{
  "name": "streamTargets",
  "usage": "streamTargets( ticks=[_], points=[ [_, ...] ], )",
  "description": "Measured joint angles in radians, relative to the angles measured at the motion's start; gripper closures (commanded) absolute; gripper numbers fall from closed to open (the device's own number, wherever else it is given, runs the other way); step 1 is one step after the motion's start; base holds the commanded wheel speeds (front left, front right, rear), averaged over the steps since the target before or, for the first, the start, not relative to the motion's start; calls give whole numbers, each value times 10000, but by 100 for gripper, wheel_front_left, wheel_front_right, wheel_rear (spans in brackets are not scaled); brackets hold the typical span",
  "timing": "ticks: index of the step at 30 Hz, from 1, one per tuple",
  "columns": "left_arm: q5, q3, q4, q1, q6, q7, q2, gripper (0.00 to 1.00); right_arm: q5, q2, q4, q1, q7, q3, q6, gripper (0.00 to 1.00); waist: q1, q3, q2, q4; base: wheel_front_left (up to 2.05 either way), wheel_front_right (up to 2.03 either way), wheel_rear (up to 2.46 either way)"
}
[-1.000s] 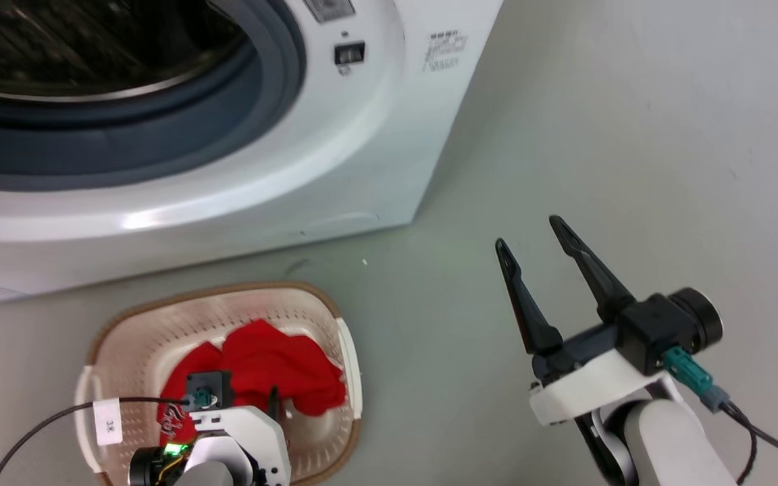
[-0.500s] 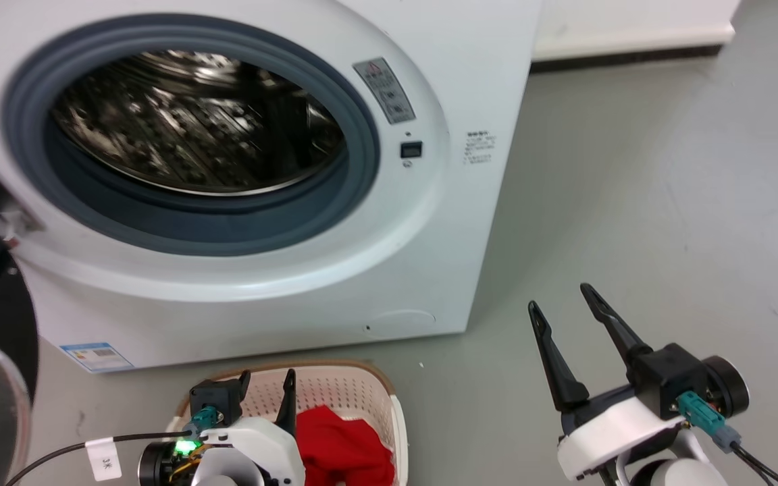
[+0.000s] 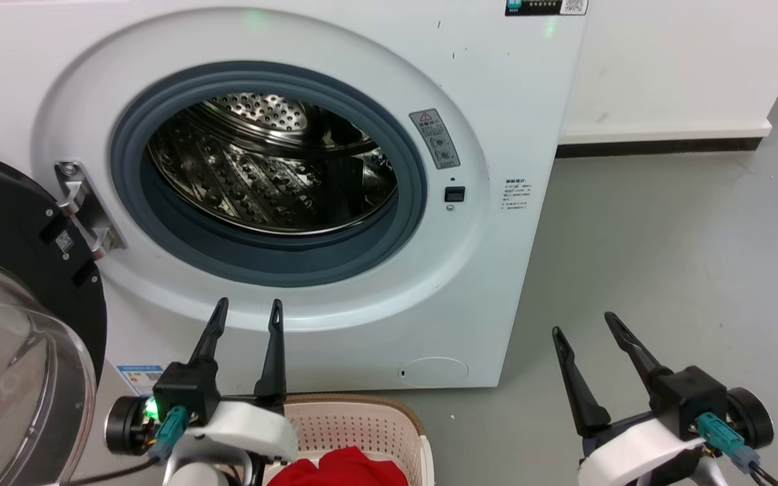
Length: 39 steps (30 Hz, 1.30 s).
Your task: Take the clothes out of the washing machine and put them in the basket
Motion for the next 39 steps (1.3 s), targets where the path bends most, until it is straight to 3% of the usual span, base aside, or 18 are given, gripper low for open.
streamTargets(
  ticks=[12, 37, 38, 39],
  points=[
    [251, 29, -1181, 1305, 257, 2, 224, 0, 42, -2, -33, 662, 31, -639, 0, 0, 0, -426, 0, 113, 0, 0, 0],
    [8, -117, -1423, 1283, 395, 280, 529, 0, 102, -2, 134, 557, -86, -598, 0, 0, 2, -29, 0, 326, 0, 0, 0],
    [-44, -153, -1331, 1321, 393, 286, 525, 100, 100, -2, 242, 589, -81, -594, 2, 100, 2, -27, 0, 341, 0, 0, 0],
    [-46, -165, -1225, 1387, 393, 288, 522, 100, 100, -2, 330, 644, -77, -587, 2, 100, 2, -26, 0, 341, 0, 0, 0]
  ],
)
